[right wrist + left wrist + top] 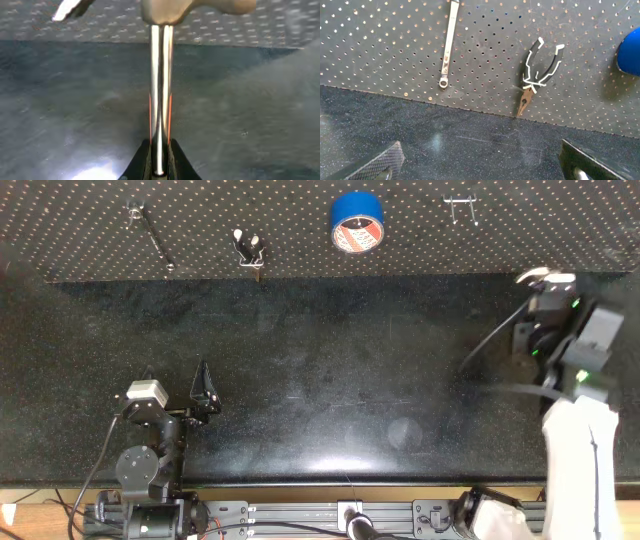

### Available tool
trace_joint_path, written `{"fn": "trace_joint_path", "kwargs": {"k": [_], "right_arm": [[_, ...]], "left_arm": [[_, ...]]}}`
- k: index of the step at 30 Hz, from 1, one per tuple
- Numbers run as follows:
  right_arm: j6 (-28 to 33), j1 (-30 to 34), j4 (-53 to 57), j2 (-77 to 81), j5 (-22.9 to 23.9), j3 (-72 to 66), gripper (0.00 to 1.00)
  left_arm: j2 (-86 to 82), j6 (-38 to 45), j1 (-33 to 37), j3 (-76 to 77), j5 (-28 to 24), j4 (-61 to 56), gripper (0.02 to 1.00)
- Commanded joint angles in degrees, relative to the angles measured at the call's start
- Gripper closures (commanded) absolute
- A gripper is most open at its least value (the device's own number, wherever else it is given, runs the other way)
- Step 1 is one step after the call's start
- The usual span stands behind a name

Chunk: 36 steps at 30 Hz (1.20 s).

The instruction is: Place Tools Onto Pegboard

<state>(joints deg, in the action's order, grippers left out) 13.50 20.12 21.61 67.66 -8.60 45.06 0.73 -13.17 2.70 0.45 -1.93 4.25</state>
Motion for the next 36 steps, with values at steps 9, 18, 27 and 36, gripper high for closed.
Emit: {"fn": "trace_joint_path", "kwargs": {"k": [9,18,27,36], "right_arm": [[-16.37,-10.97,-8.07,-30.95,4.76,-15.58,0.923],[-24.02,-19.34,-13.9,-34.14,4.72,-15.78,0.925],[-22.4,-20.24,-15.15,-13.7,1.68,-3.61,0.925],[-21.57,-23.45,-17.05,-1.05,1.7,3.67,0.925]], "left_arm": [[-0.55,0.11,0.24,-0.13,0.2,0.31,0.023],[-0.55,0.11,0.24,-0.13,0.2,0.31,0.023],[-0.55,0.11,0.24,-0.13,0.2,0.31,0.023],[-0.55,0.11,0.24,-0.13,0.2,0.31,0.023]]}}
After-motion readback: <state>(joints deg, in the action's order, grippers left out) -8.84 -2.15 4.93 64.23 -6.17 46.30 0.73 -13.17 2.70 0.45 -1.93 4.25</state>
